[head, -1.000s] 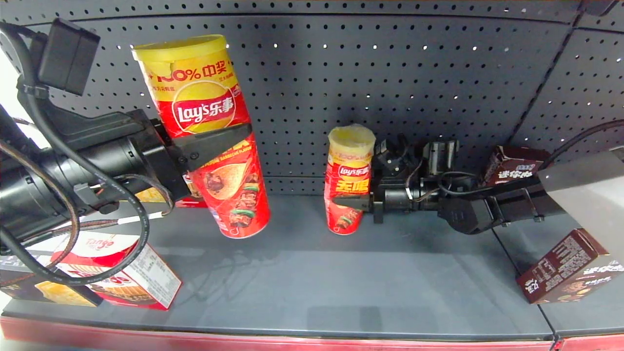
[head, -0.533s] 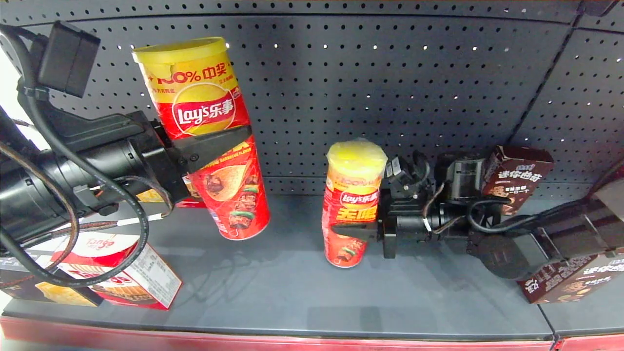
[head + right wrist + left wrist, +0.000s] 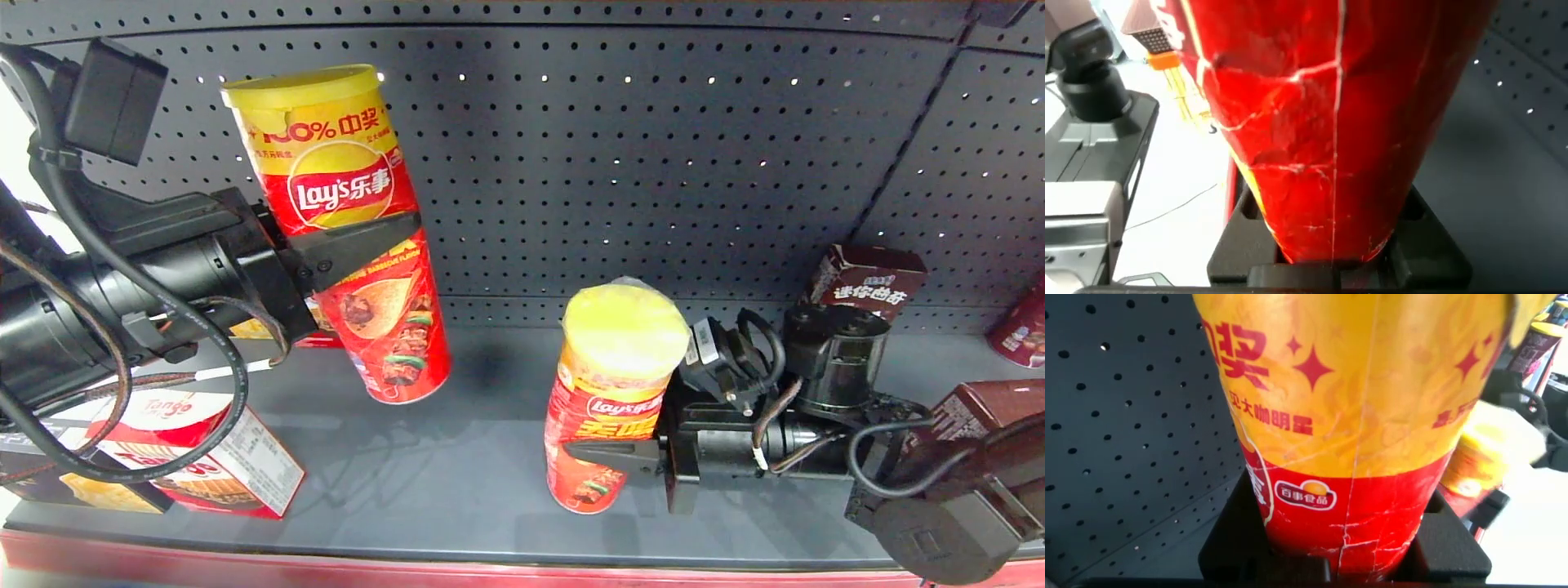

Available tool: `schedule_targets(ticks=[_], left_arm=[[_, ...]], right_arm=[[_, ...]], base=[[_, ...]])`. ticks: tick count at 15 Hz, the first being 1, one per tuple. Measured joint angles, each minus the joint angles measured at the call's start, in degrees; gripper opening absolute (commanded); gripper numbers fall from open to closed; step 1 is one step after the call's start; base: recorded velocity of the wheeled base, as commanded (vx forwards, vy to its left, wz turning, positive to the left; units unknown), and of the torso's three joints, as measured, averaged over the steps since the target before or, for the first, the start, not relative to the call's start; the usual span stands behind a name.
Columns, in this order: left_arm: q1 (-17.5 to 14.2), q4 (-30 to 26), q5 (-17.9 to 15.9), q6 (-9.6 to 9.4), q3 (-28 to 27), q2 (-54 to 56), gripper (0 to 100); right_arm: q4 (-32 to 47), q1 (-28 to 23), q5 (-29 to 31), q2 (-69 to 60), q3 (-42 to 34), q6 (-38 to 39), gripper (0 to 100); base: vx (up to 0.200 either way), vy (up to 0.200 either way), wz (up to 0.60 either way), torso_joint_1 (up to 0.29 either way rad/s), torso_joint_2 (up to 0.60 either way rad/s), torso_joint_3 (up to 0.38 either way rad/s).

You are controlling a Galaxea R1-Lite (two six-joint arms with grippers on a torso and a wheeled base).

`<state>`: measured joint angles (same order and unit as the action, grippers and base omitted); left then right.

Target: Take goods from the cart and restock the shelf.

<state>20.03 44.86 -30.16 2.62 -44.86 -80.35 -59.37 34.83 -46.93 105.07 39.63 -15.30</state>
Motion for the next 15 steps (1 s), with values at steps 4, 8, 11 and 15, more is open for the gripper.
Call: schedule_targets(ticks=[4, 8, 11, 15], left_arm=[[0.02, 0.02, 0.02, 0.00, 0.05, 0.00, 0], [0.00, 0.02, 0.02, -0.02, 0.24, 0.00, 0], [0.00, 0.11, 0.02, 0.00, 0.51, 0.00, 0], [0.00, 0.11, 0.02, 0.00, 0.62, 0.00, 0]], right_arm=[[-2.90, 0.04, 1.58, 1.57, -2.73, -0.16, 0], [-4.90, 0.04, 1.67, 3.96, -2.89, -0.13, 100], [-4.90, 0.04, 3.36, 4.50, -3.11, -0.38, 100], [-4.62, -0.44, 3.63, 3.34, -3.25, -0.38, 100]], base=[[0.000, 0.000, 0.00, 0.000, 0.00, 0.000], [0.000, 0.000, 0.00, 0.000, 0.00, 0.000], [0.000, 0.000, 0.00, 0.000, 0.00, 0.000], [0.000, 0.000, 0.00, 0.000, 0.00, 0.000]])
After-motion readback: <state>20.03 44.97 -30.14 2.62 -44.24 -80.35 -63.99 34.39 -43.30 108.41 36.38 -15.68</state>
